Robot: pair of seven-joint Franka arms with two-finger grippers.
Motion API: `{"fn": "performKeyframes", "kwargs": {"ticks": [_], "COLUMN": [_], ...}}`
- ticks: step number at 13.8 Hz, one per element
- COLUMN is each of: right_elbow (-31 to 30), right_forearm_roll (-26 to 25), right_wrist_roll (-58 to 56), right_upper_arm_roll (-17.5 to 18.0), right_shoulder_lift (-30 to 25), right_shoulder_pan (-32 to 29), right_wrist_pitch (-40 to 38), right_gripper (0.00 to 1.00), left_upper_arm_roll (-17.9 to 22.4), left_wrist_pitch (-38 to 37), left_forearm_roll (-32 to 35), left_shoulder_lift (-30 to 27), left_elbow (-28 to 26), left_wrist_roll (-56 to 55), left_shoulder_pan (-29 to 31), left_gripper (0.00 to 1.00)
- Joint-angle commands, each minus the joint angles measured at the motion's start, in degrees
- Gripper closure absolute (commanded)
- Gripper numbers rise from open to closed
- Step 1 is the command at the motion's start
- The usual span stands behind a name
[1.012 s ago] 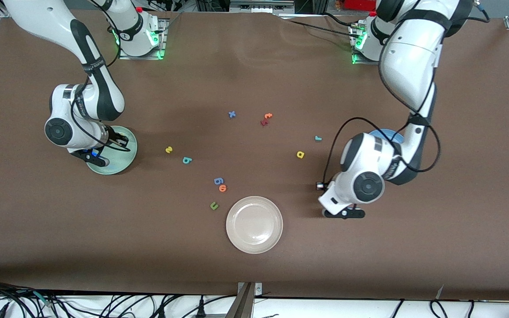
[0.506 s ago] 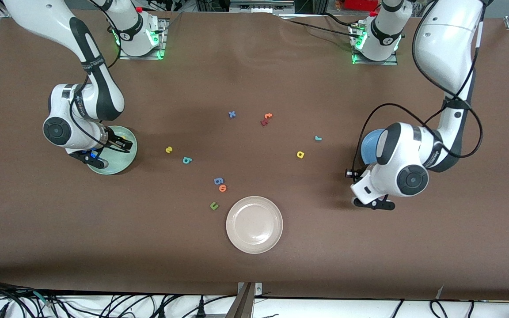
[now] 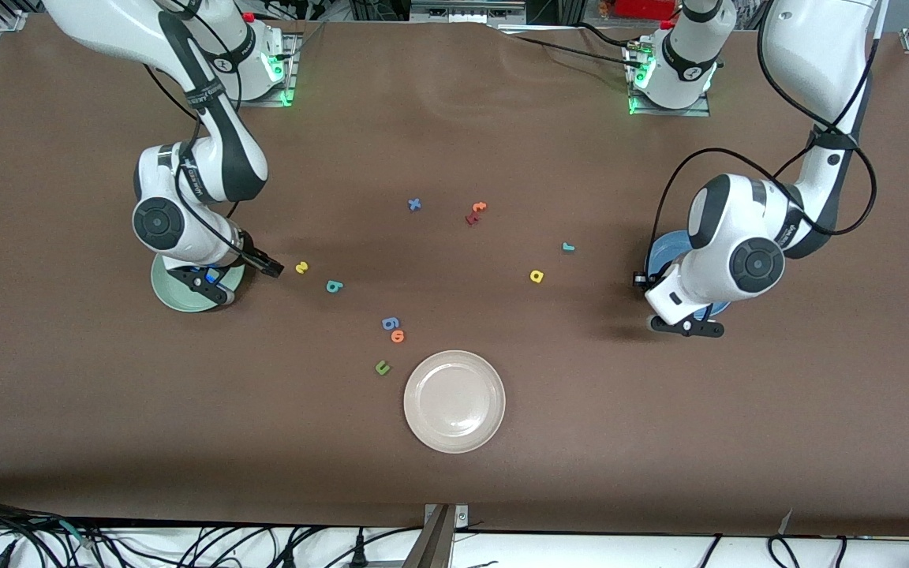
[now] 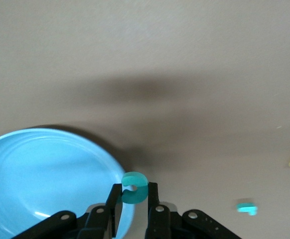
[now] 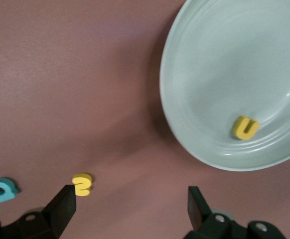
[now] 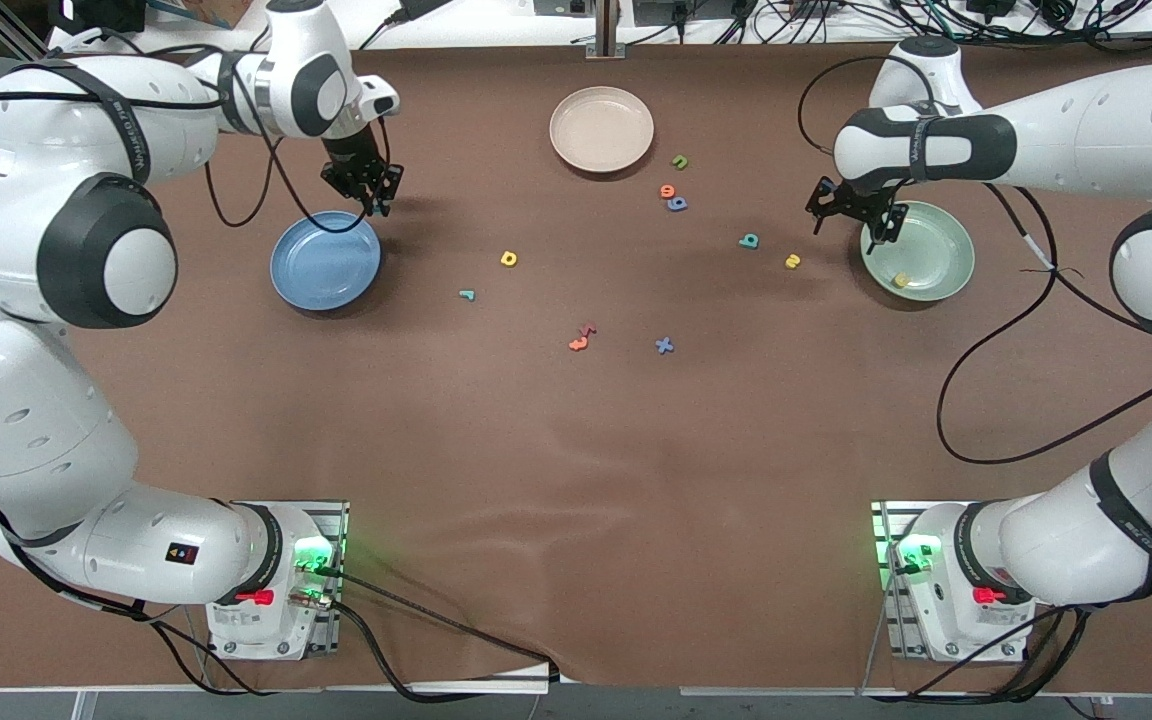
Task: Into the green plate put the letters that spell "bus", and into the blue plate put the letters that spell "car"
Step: 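Drop the u in the green plate while the left gripper drops c in blue plate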
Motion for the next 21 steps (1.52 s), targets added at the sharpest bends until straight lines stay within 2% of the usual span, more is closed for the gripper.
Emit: {"fn": "performKeyframes", "kwargs": {"ticks": [1,5,10,11,13,16,17,21], "right_elbow": [0.74,0.47,-0.31,-1.02,-2.16,-2.25,-2.25,-2.52], "right_forearm_roll": [1.17,1.17,1.17,1.17,1.17,1.17,1.17,1.26], "right_wrist_roll": [4.26,9.01,9.37,9.37,9.46,10.16,10.16,10.16], "right_upper_arm_roll": [1.85,1.95,1.95,1.95,1.95,2.03,2.03,2.29], "right_shoulder_lift": [3.21,6.03,6.38,6.38,6.38,6.47,6.38,6.38], "right_shoulder_pan": [0.78,3.33,3.42,3.42,3.42,3.42,3.42,3.42], "right_wrist_pitch": [3.93,9.03,12.46,13.86,15.45,15.46,15.46,15.46], "right_gripper": [0.02,0.05,0.16,0.16,0.17,0.20,0.23,0.24], "left_upper_arm_roll": [-0.60,-0.60,-0.51,-0.60,-0.60,-0.86,-1.21,-7.18], "left_wrist_pitch": [5.50,14.89,16.41,16.41,16.06,15.62,15.62,15.62], "left_forearm_roll": [1.47,1.74,3.13,4.45,5.25,5.17,4.64,4.64], "left_shoulder_lift": [-5.28,-7.57,-8.80,-9.06,-8.89,-8.98,-8.80,-5.12], "left_elbow": [-8.64,-16.89,-19.81,-19.73,-19.55,-18.76,-18.06,-12.62], "left_wrist_roll": [5.19,6.52,6.61,6.70,8.53,7.76,5.93,-9.00], "left_shoulder_pan": [3.38,5.14,6.36,7.68,8.21,7.96,7.08,2.52], "left_gripper": [0.88,0.88,0.86,0.63,0.00,0.00,0.00,0.00]}}
